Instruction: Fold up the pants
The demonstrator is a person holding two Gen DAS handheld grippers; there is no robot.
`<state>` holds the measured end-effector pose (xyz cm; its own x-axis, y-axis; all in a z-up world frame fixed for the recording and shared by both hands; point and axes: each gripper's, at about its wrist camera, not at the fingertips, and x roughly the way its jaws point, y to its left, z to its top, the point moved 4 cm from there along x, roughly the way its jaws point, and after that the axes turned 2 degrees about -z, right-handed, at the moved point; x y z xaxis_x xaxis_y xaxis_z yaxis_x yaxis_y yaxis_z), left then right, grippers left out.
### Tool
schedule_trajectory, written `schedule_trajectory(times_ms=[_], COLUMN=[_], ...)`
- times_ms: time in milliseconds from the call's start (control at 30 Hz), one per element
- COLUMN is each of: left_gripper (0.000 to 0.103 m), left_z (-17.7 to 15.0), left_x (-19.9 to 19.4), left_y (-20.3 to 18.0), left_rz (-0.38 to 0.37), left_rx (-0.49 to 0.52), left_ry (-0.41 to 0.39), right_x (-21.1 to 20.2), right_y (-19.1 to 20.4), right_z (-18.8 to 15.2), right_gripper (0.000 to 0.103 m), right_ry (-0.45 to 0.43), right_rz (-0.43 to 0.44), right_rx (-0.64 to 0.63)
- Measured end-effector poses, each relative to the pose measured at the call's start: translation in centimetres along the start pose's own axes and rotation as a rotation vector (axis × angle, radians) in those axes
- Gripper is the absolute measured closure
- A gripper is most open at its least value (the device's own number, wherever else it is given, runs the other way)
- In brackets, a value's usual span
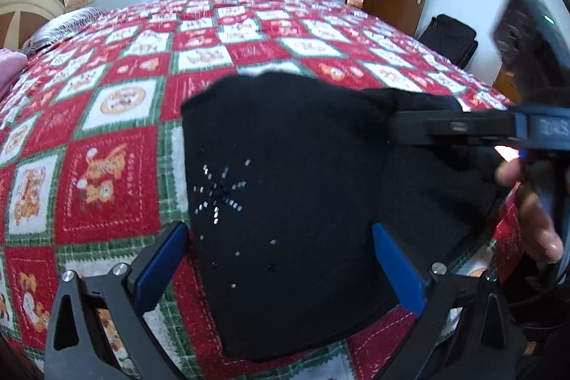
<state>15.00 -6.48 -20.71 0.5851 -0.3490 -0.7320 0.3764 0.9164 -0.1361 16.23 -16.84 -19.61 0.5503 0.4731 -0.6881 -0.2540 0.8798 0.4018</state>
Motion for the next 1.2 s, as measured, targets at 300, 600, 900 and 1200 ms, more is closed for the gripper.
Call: schedule_trajectory(times_ms=[300, 600, 900, 1200], left_gripper=[0.0, 0.0, 0.0, 0.0], left_z=[1.0, 0.7, 0.8, 2.0], left_x=[-1.2, -1.0, -1.2, 0.0], left_y=[2.5, 2.7, 3.8, 5.0], left_rz=[0.014, 0.016, -0.005, -0.019], left_rx=[-0.095, -0.109, -0.117, -0.123], left_ry=[-0.058, -0.047, -0.07, -0.069], right_x=[-9.8, -9.3, -10.0, -8.9], right_y=[-6.5, -7.5, -9.0, -10.1], right_z=[-6.7, -8.3, -8.9, -5.4], right_gripper=[0.055, 0.091, 0.076, 0.051], right_ry=[-0.041, -0.047, -0.072, -0.126], right_rz=[-0.2, -0.17, -0.116, -0.151], right_rx=[0.151, 0.216, 0.285, 0.259])
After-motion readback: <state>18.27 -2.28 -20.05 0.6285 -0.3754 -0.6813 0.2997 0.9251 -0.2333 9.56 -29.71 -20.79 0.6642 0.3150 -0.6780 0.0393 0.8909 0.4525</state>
